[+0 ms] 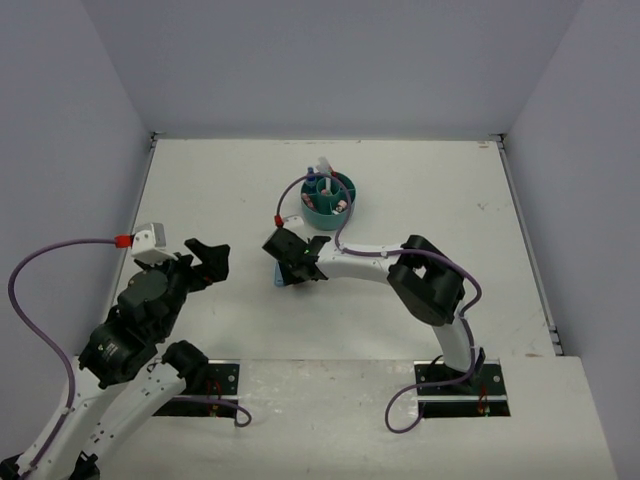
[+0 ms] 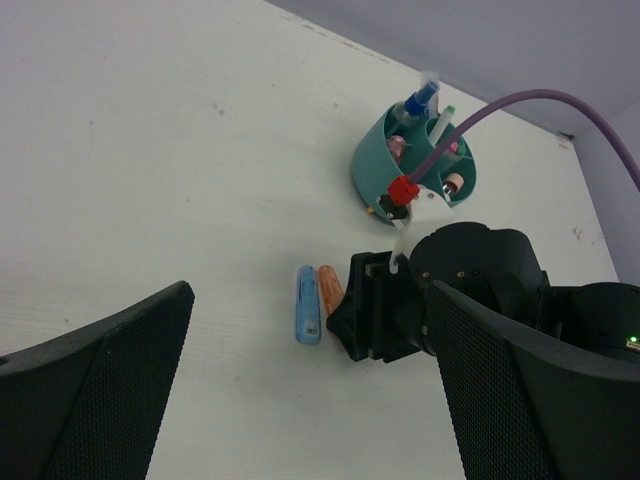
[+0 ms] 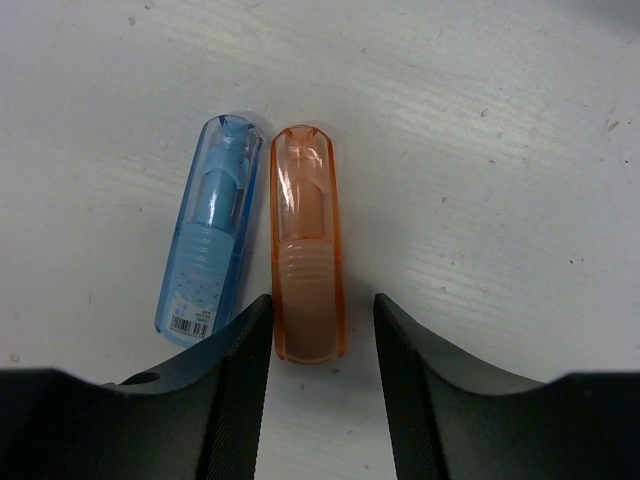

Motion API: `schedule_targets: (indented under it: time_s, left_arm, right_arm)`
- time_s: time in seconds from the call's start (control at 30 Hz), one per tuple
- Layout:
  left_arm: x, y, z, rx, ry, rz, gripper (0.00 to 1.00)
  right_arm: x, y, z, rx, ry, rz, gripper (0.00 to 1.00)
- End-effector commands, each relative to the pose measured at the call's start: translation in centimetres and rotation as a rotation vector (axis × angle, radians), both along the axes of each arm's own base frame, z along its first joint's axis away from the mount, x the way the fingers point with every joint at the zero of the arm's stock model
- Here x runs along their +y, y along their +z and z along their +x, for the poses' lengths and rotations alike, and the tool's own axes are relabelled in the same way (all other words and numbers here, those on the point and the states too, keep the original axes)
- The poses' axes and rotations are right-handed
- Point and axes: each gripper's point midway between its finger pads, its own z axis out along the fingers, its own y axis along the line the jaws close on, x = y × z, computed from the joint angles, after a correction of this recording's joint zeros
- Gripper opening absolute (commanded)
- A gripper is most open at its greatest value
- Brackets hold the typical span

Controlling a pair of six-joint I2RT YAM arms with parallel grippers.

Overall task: Sort the stationery into containers
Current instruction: Pick up the pen from the center of the board.

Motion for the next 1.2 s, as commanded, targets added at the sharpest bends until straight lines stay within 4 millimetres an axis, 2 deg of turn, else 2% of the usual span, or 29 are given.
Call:
schedule_targets:
  time_s: [0.0,0.07,0.13,0.23,0.37,0.43,0.47,0.53,0.57,0.6,0.63,0.73,0.8,0.93,1.03,1.1,1.17]
  left_arm:
    - [-0.4,-0.8,0.3,0.017,-0.026,0.043,1.0]
    - [-0.6,-0.9,0.4,0.02,-0.034,0.044,1.0]
    - [-0.9,-1.0,0.4,0.026,-0.046,0.045,1.0]
    - [-1.6,-1.1,0.5,0.029,-0.081,0.046,1.0]
    - [-3.7,-1.5,0.5,0.054,-0.164,-0.008,1.0]
    - [-5.2,-1.8,0.9,0.056,-0.203,-0.063,1.0]
    - [-5.9,-1.9,1.3,0.05,-0.218,-0.084,1.0]
    - [-7.6,-1.5,1.7,0.033,-0.27,-0.149,1.0]
    - [-8.5,-1.1,1.8,0.02,-0.304,-0.179,1.0]
    - [-10.0,-0.3,1.8,-0.006,-0.37,-0.218,1.0]
    - [-11.0,0.3,1.7,-0.027,-0.425,-0.241,1.0]
    - [-14.7,2.1,1.3,-0.072,-0.591,-0.378,1.0]
    - [-16.4,2.0,1.6,-0.052,-0.654,-0.436,1.0]
    - [-19.4,2.6,2.0,-0.027,-0.783,-0.468,1.0]
    - [-21.0,2.4,2.3,-0.017,-0.83,-0.474,0.99]
    - [-21.2,2.6,2.5,-0.037,-0.824,-0.477,0.97]
    - [-21.0,2.0,2.9,-0.027,-0.793,-0.467,0.84]
  right_arm:
    - [0.5,-0.3,0.8,-0.011,0.047,-0.012,0.45]
    - [0.6,-0.2,0.9,-0.012,0.062,-0.015,0.33]
    - [0.6,0.0,1.2,-0.021,0.064,-0.017,0.17]
    - [-0.3,1.2,1.6,-0.061,0.044,-0.028,0.15]
    - [-2.0,5.4,2.4,-0.157,0.022,-0.018,0.04]
    - [-3.2,7.0,2.0,-0.196,0.018,0.003,0.0]
    - [-3.3,9.7,1.7,-0.234,0.045,0.061,0.0]
    - [-4.6,11.0,-0.3,-0.271,0.127,0.144,0.0]
    - [-3.7,14.4,-0.3,-0.336,0.158,0.25,0.0]
    - [-4.3,14.9,-1.4,-0.403,0.21,0.34,0.0]
    - [-4.6,17.0,-2.0,-0.453,0.247,0.391,0.0]
    - [-6.1,18.9,-4.5,-0.575,0.339,0.535,0.0]
    - [-6.3,20.4,-6.0,-0.627,0.393,0.592,0.0]
    - [-5.9,21.8,-7.6,-0.687,0.426,0.57,0.0]
    - [-5.7,22.2,-8.0,-0.704,0.428,0.552,0.0]
    - [-5.6,22.5,-8.2,-0.722,0.424,0.544,0.0]
    - [-5.7,22.8,-8.3,-0.734,0.422,0.546,0.0]
